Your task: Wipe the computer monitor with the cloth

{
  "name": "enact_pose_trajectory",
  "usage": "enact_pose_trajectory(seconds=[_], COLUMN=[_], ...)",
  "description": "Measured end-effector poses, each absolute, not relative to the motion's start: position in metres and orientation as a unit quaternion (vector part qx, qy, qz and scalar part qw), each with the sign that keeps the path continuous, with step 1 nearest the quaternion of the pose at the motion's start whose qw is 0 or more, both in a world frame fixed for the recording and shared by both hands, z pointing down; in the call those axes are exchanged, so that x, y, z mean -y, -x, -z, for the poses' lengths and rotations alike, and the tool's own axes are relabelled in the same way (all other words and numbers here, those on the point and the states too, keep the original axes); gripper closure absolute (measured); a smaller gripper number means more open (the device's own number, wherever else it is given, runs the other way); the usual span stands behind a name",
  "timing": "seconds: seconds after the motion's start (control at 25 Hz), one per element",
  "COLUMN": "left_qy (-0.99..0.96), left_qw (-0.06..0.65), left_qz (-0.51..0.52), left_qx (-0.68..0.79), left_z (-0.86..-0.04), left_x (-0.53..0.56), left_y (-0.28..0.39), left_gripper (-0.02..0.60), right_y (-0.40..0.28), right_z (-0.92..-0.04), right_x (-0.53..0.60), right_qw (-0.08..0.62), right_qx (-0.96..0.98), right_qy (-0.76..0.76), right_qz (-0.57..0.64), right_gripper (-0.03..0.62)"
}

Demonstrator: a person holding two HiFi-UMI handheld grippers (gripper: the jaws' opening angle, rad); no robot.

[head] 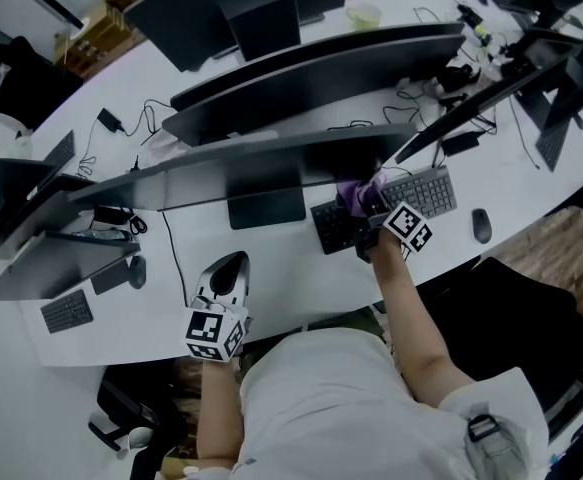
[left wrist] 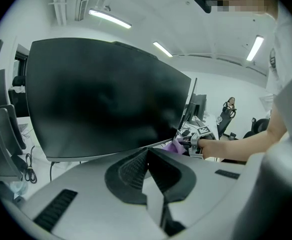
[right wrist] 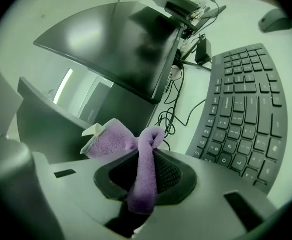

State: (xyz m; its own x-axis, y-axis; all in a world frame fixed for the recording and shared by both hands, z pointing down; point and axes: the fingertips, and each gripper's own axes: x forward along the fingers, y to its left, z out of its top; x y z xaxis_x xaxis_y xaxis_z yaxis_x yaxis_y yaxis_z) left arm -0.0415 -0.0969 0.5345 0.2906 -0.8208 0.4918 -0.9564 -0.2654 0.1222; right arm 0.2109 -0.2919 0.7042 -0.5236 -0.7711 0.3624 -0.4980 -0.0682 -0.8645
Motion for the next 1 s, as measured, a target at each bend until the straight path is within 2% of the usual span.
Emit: enact_pose_trajectory(seconds=[0.32,1.0], left_qy=[-0.779,-0.762], left_qw=[0.205,0.205], left_qz=[-0.165,-0.161], left_qx=[0.569,0.593], left_z=[-0.537,-0.535], left_x=[0.092,0.061], left_y=[0.045,0.069], left_gripper=[0.58,0.58], right_y=[-0.2,-0.136], right_z=[-0.708,-0.706], right_x=[0.277,0.265], right_qw=[0.16,0.143], right_qx=[-0.64,-0.676], right_qy=[0.446,0.392], right_qz=[0.605,0.608], right_gripper=[0.514,0.513])
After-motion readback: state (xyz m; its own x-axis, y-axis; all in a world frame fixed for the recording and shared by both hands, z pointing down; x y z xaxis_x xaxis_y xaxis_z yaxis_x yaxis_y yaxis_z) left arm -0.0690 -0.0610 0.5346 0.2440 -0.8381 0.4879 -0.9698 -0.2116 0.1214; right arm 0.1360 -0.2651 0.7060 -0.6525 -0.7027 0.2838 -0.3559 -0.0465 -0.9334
